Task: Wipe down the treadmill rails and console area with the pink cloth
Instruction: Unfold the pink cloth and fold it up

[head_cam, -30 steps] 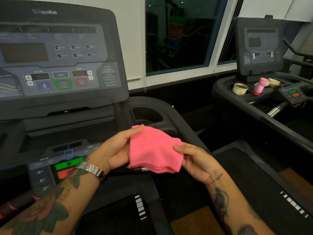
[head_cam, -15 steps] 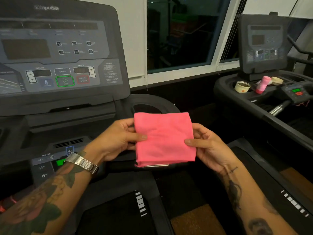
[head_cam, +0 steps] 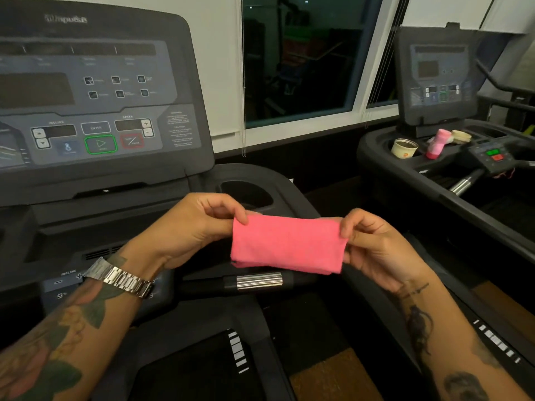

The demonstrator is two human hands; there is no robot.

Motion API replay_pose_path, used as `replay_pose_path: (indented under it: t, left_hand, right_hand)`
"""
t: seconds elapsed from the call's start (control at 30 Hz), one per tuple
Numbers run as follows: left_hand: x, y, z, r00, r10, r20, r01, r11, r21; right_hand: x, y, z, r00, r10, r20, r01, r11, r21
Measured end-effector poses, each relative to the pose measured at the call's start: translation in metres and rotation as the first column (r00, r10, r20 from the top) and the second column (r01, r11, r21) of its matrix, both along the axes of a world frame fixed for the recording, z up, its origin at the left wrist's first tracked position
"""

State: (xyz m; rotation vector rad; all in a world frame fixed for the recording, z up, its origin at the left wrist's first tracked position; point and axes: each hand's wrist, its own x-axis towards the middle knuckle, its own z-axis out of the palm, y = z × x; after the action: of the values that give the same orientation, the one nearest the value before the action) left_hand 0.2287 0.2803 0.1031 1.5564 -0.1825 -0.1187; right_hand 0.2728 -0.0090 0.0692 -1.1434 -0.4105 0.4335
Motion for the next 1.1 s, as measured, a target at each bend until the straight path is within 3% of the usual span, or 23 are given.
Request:
replay_pose_path:
  t: [0.2,0.27,0.6,0.73,0.93,1.1]
  left_hand:
    - [0.003,-0.005,-0.001,0.996,-0.064,-0.061,0.071,0.991,0.113]
    - [0.006,-0.012,-0.002,0.992,-0.106,-0.072,0.115,0.985,0.127]
    - [0.044,-0.104,-0.045,0.941,-0.27,-0.202,0.288,0.956,0.064]
    - [0.049,-0.169,-0.069,0.868,-0.415,-0.272,0.44,0.898,0.033]
    - [0.032,-0.256,-0.097,0.75,-0.577,-0.323,0.63,0.772,0.085]
    - [-0.002,-0.317,-0.108,0.657,-0.684,-0.319,0.745,0.652,0.137]
  right_hand:
    - [-0.009,-0.02,0.001,0.997,0.074,-0.017,-0.076,0.968,-0.237]
    - [-0.014,-0.03,-0.001,0.998,0.056,-0.039,-0.064,0.966,-0.251]
    - [-0.07,-0.105,-0.036,0.945,-0.309,-0.107,0.274,0.928,-0.254]
    - [-0.117,-0.14,-0.053,0.806,-0.59,-0.05,0.528,0.755,-0.389]
    - [-0.199,-0.185,-0.07,0.605,-0.79,-0.102,0.7,0.588,-0.405]
    - [-0.263,-0.198,-0.079,0.354,-0.917,-0.183,0.809,0.399,-0.431]
